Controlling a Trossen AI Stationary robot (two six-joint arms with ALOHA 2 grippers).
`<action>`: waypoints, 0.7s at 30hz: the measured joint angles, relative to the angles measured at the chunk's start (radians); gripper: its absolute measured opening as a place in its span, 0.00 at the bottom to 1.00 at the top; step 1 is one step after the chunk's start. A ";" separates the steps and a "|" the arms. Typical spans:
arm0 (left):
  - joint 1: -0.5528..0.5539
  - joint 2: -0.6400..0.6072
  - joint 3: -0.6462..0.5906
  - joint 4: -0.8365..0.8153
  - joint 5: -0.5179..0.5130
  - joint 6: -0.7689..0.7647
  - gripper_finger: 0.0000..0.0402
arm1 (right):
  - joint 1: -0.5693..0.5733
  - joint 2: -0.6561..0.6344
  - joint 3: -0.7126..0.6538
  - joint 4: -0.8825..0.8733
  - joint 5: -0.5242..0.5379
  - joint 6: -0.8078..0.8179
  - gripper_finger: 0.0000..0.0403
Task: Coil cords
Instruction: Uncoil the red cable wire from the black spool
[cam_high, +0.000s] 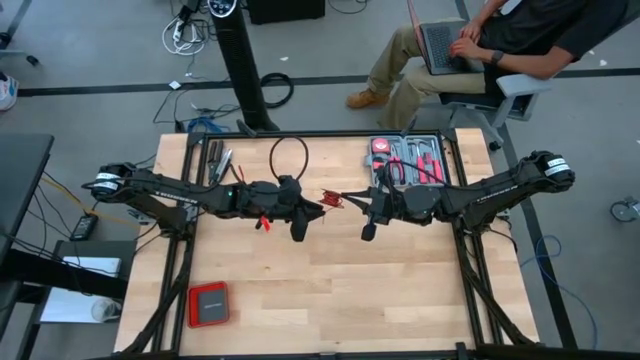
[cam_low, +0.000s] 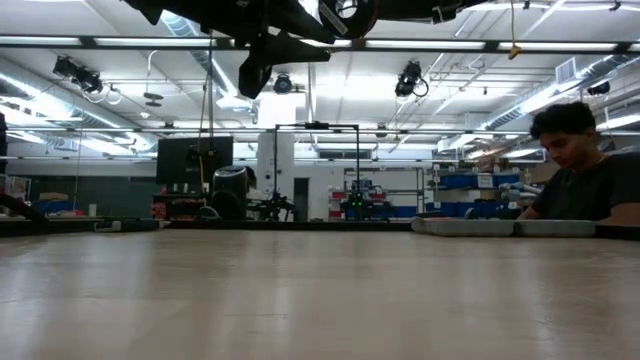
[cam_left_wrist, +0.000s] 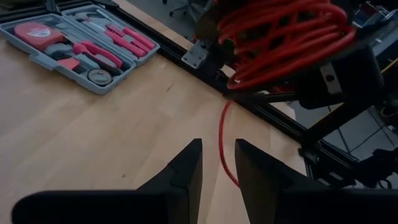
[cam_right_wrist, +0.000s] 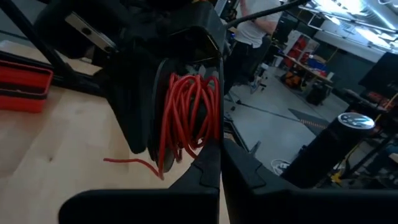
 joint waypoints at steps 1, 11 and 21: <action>0.000 0.000 0.000 0.000 0.000 -0.010 0.25 | 0.000 0.000 0.000 0.002 0.000 -0.002 0.00; 0.000 0.000 0.000 0.032 0.004 -0.037 0.25 | -0.002 0.000 0.000 0.039 -0.001 -0.024 0.00; 0.000 0.000 0.000 0.040 0.008 -0.036 0.25 | -0.012 0.000 0.000 0.089 -0.002 -0.065 0.00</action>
